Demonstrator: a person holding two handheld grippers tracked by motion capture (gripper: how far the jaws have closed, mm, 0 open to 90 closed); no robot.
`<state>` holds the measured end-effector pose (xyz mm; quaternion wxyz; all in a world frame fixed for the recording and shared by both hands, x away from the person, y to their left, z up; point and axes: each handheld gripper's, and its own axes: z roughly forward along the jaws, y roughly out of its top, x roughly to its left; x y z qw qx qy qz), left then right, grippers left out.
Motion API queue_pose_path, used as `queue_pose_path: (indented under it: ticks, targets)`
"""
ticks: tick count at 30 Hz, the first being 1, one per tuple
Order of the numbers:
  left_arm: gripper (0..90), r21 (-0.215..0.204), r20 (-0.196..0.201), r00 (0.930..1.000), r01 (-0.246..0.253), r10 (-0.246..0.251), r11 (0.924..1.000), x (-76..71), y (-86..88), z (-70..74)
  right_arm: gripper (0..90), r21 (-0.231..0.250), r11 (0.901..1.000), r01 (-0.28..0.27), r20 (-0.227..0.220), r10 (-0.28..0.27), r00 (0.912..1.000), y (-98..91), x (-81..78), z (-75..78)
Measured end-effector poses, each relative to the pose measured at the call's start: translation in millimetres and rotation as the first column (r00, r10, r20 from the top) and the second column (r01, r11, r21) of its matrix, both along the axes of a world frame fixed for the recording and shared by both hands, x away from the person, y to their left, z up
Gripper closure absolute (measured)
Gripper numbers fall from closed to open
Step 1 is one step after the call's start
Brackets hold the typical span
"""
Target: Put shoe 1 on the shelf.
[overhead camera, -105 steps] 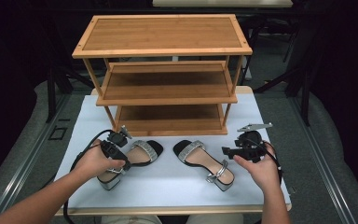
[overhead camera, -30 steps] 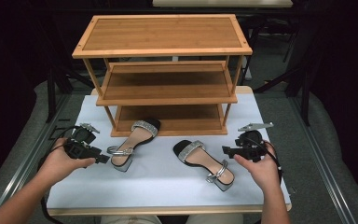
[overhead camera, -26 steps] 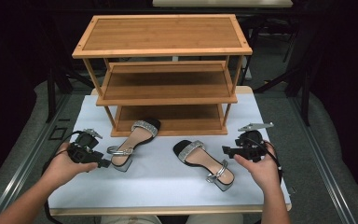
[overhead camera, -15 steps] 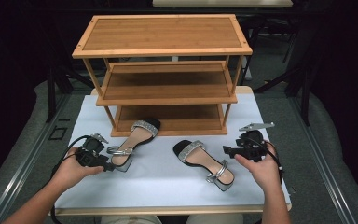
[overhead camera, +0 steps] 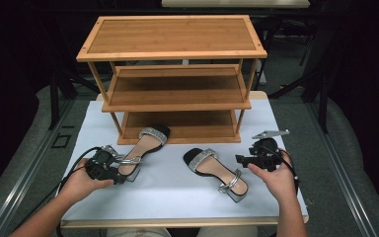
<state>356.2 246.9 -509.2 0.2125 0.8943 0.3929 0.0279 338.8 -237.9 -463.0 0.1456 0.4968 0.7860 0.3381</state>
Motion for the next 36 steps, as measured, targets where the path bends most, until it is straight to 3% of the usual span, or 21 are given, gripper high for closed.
queue_pose_path:
  ticks: [6,12,16,19,28,36]
  targets:
    - [50.0,-0.007,0.0,1.0,0.004,-0.004,1.0,-3.1,-8.3,0.1,38.1,0.001,1.0,0.001,0.0,-0.001,1.0,-0.5,0.3,-0.2]
    - [49.9,-0.053,0.013,0.9995,0.03,-0.029,0.9982,-9.7,-24.0,-1.2,38.1,-0.002,1.0,-0.002,0.002,0.002,1.0,1.2,0.6,-0.2]
    - [49.0,-0.087,0.048,0.9977,0.052,-0.048,0.9949,-14.5,-38.8,-2.0,38.1,-0.004,1.0,-0.002,0.001,0.002,1.0,1.3,0.8,-0.6]
    - [45.8,-0.073,0.073,0.9959,0.059,-0.054,0.9956,-16.1,-48.3,-4.0,38.1,0.002,1.0,0.0,0.0,0.0,1.0,0.8,0.6,-0.6]
    - [40.9,-0.074,0.123,0.9923,-0.001,0.01,0.9973,-21.2,-56.4,-12.6,38.1,0.006,1.0,-0.002,-0.001,0.002,1.0,0.3,0.7,-0.8]
    - [41.0,-0.069,0.141,0.9897,-0.012,0.022,0.9975,-23.7,-58.0,-13.8,38.1,-0.001,1.0,-0.001,0.002,0.001,1.0,1.2,0.5,-0.5]
